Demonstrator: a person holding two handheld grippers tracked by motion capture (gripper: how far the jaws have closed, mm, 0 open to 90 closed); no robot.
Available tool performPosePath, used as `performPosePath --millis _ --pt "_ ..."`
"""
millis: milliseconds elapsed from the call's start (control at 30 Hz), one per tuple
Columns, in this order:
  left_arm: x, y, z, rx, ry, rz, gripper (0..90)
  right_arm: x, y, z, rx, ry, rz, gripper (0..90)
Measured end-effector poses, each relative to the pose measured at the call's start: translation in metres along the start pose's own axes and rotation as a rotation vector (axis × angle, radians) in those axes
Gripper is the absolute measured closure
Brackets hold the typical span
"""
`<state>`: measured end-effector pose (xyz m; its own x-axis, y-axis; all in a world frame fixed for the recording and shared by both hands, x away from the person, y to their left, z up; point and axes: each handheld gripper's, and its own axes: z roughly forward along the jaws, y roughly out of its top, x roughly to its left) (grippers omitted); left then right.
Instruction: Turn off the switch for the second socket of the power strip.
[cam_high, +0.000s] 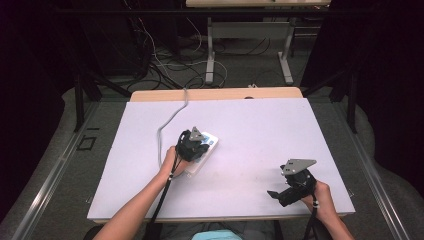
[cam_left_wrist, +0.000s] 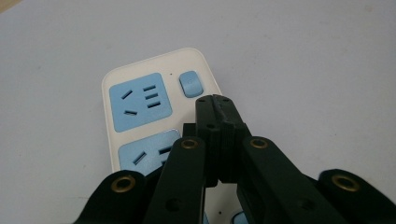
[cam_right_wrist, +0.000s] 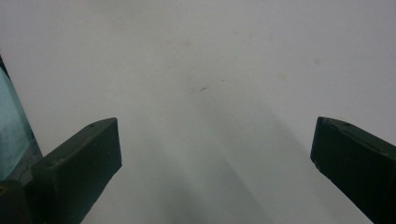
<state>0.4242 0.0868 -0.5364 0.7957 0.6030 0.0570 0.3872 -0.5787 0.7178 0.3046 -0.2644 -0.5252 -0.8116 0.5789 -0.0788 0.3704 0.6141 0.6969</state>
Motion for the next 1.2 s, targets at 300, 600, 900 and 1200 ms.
performPosePath --millis 300,600,900,1200 --pt "-0.0009 0.0 0.0001 0.001 0.009 0.011 90.0 0.0 -0.0003 -0.0005 0.008 -0.005 -0.006 1.1" --pt "0.0007 -0.0005 0.0002 -0.004 -0.001 -0.002 90.0 0.0006 -0.001 -0.0013 0.008 -0.004 -0.001 1.1" --pt "0.0 -0.0023 0.0004 -0.012 -0.001 -0.007 90.0 0.0009 -0.001 -0.0015 0.009 -0.004 0.0 1.1" --pt "-0.0036 -0.004 0.0006 -0.023 0.025 0.019 90.0 0.0011 -0.0015 -0.002 0.008 -0.012 0.003 1.1"
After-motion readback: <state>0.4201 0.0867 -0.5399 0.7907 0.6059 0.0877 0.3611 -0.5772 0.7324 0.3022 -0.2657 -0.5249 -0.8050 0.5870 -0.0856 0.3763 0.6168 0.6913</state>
